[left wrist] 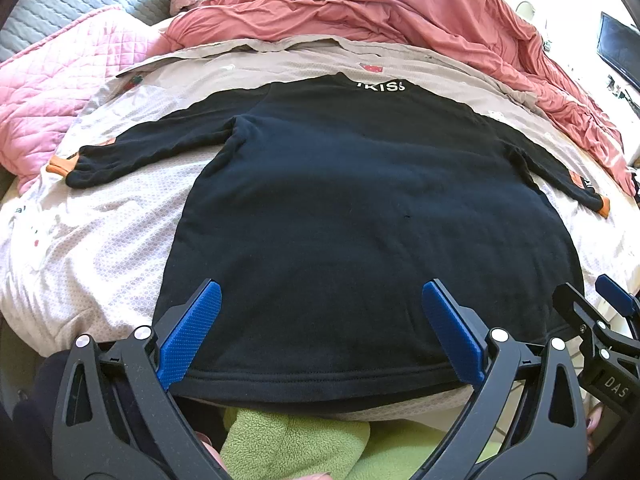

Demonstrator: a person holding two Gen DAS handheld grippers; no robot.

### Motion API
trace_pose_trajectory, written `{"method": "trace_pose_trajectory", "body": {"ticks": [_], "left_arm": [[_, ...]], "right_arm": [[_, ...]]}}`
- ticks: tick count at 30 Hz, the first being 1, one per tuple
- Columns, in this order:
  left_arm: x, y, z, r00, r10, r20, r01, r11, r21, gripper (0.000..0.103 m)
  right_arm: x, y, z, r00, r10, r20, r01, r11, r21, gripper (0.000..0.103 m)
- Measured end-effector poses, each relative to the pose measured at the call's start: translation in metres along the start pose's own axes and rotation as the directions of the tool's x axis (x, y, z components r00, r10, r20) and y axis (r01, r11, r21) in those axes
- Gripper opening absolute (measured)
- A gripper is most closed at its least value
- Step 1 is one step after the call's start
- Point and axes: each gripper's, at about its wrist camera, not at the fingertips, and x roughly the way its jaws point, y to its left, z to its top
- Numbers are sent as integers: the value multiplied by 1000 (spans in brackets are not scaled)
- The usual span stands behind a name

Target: Fold small clothes

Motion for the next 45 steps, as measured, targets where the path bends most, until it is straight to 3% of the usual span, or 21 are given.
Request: {"method": "trace_pose_trajectory", "body": {"ticks": [17,31,39,45], "left_arm": [[9,0,4,1000,11,-17,-11,1000,-2,95],[32,-30,47,1000,3,-17,-2,999,53,95],[61,-51,76,999,6,-33,-3,996,89,95],[86,-68,92,995,-35,-90,45,993,107,95]], "right_arm": [[4,-15,12,999,-23,22,23,1000,17,99],[24,-66,47,994,-103,28,100,992,79,99],[47,-127,74,987,-163,18,157,972,172,99],[62,-195,98,963,-268,35,249,931,268,99]]}}
